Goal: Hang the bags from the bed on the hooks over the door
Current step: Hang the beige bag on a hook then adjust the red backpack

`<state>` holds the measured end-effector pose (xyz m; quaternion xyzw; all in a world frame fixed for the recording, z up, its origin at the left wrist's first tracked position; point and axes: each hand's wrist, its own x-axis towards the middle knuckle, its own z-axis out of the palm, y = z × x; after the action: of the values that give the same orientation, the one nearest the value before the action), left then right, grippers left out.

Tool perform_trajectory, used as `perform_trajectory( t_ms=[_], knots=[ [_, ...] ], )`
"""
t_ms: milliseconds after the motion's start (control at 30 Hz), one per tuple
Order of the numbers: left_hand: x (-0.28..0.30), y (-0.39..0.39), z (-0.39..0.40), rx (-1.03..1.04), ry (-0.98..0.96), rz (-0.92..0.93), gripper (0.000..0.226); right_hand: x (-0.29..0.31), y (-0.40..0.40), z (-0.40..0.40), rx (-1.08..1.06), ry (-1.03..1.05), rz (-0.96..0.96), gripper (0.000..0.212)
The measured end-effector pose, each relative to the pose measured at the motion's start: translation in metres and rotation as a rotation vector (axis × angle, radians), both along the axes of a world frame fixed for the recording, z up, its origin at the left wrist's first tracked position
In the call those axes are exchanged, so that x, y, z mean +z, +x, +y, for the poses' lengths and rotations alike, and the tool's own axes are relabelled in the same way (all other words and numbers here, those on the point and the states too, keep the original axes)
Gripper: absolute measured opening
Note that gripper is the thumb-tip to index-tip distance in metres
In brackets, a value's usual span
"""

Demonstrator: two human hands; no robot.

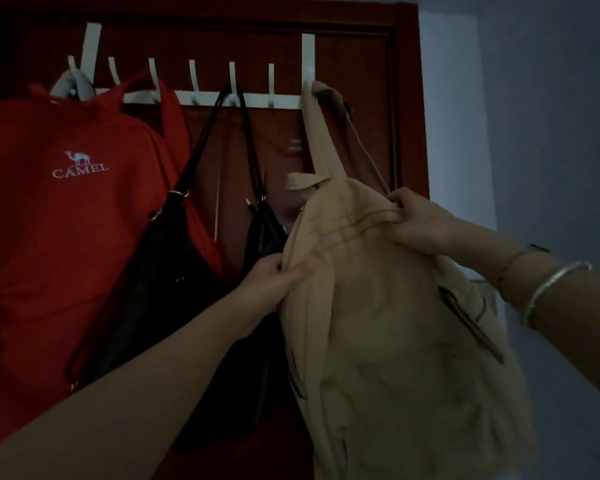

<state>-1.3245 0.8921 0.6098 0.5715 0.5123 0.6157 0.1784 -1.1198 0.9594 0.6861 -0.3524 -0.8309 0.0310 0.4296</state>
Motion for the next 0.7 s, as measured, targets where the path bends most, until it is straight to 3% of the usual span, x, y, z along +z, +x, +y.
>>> perform_trajectory(
  t_ms=[100, 200, 333, 433, 567, 700],
  knots=[
    [0.018, -0.005, -0.012, 0.113, 0.31, 0.031, 0.028, -0.011, 0.001, 0.012, 0.011, 0.133, 0.159, 0.035],
    [0.051, -0.015, -0.022, 0.201, 0.439, 0.094, 0.023, -0.018, -0.009, 0.032, -0.025, 0.119, 0.232, 0.033],
    [0.084, -0.038, -0.019, 0.414, 0.481, 0.212, 0.034, -0.035, -0.041, 0.052, 0.064, -0.022, 0.22, 0.051],
    [0.094, -0.057, -0.013, 0.515, 0.444, 0.302, 0.033, -0.036, -0.063, 0.065, 0.161, -0.055, 0.367, 0.068],
    [0.09, -0.073, 0.003, 0.517, 0.408, 0.339, 0.032, -0.008, -0.083, 0.077, 0.108, -0.036, 0.363, 0.062],
    [0.085, -0.087, 0.019, 0.53, 0.433, 0.354, 0.034, 0.025, -0.107, 0.082, 0.209, -0.033, 0.332, 0.062]
  ],
)
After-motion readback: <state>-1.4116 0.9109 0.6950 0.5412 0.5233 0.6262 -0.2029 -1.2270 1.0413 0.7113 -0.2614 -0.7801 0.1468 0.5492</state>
